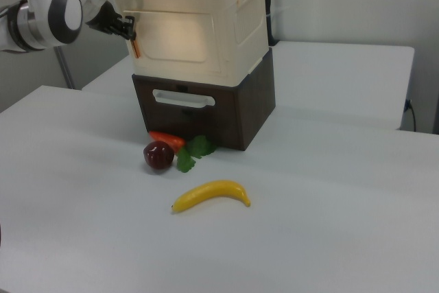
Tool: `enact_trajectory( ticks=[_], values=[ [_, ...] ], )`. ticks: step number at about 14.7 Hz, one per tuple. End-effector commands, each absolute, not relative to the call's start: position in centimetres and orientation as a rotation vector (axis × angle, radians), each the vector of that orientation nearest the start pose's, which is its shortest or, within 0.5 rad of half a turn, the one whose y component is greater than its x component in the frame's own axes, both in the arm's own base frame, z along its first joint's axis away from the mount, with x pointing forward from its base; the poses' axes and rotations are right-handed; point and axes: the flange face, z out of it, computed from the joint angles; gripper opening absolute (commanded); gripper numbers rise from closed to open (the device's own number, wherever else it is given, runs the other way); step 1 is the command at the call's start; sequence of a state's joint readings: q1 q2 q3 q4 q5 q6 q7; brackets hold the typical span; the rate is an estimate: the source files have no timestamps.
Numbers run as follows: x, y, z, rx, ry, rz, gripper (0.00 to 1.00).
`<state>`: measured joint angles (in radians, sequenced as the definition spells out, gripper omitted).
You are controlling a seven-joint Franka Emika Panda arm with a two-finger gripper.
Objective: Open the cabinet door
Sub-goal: 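Pull the door edge outward, swinging the door open on its hinge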
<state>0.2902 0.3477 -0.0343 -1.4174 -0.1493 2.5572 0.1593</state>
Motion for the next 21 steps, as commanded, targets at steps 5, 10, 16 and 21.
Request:
enact_trajectory(
  ticks=[5, 10, 16, 21],
  values=[
    [67.1, 17.2, 60.8, -2.932, -0.247, -1.107, 0.04],
    [65.9, 16.4, 60.9, -3.022, -0.222, -0.927, 0.65],
    [63.7, 15.6, 61.5, -3.079, -0.182, -0.669, 0.88],
    [60.1, 14.3, 66.1, -3.108, -0.16, -0.581, 0.98]
  ],
)
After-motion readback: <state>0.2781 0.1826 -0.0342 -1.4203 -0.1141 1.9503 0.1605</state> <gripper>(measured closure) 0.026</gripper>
